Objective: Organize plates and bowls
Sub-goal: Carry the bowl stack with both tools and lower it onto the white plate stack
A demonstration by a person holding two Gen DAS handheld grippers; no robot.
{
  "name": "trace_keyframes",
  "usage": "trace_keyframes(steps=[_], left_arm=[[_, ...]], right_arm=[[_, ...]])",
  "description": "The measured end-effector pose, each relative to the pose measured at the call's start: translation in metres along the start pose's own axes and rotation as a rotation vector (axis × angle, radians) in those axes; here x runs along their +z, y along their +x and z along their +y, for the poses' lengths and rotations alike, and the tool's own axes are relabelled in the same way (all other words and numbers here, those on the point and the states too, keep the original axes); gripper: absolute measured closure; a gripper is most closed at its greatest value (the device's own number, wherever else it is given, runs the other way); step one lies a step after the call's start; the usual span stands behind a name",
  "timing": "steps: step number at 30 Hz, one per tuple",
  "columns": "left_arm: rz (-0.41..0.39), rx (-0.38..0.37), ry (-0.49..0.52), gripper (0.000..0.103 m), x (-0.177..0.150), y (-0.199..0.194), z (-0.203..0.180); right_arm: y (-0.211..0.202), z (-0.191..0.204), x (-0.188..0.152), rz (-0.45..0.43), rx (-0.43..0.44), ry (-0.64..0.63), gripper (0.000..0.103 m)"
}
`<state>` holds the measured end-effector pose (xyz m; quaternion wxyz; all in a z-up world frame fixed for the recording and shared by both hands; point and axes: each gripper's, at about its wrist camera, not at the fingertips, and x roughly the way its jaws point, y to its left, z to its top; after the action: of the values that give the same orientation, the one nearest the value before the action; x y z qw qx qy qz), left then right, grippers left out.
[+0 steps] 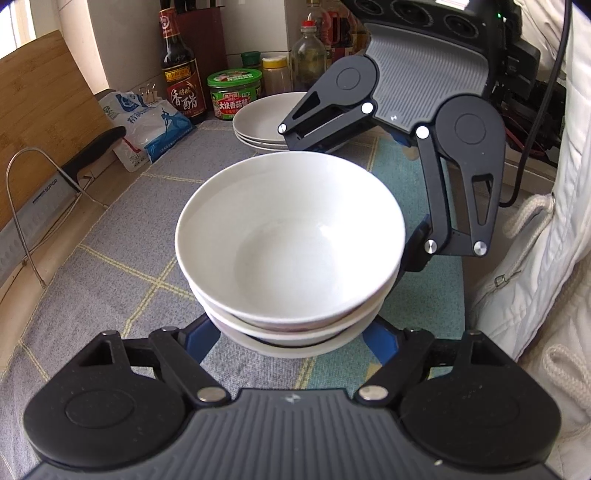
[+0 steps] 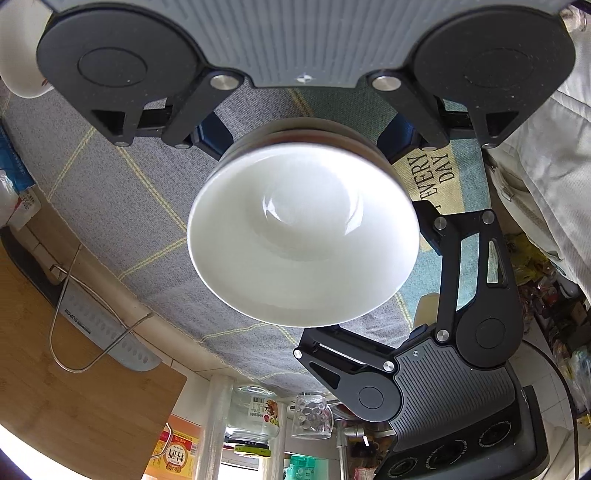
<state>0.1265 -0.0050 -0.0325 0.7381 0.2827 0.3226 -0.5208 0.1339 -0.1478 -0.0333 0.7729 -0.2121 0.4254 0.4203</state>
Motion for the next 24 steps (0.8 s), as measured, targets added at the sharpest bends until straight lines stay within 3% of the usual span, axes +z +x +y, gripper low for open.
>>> trace_keyframes(steps=[11, 24], left_arm=[[-0.059, 0.035, 0.058, 0.020, 0.063, 0.031, -0.008], [-0.115, 0.001, 0.150, 0.020, 0.139, 0.101, -0.021]], right_arm=[[-0.054, -0.039, -0.031, -0.006, -0.089, -0.019, 0.015], [-0.108, -0.107, -0.089, 0.013, -0.188, 0.033, 0.015]])
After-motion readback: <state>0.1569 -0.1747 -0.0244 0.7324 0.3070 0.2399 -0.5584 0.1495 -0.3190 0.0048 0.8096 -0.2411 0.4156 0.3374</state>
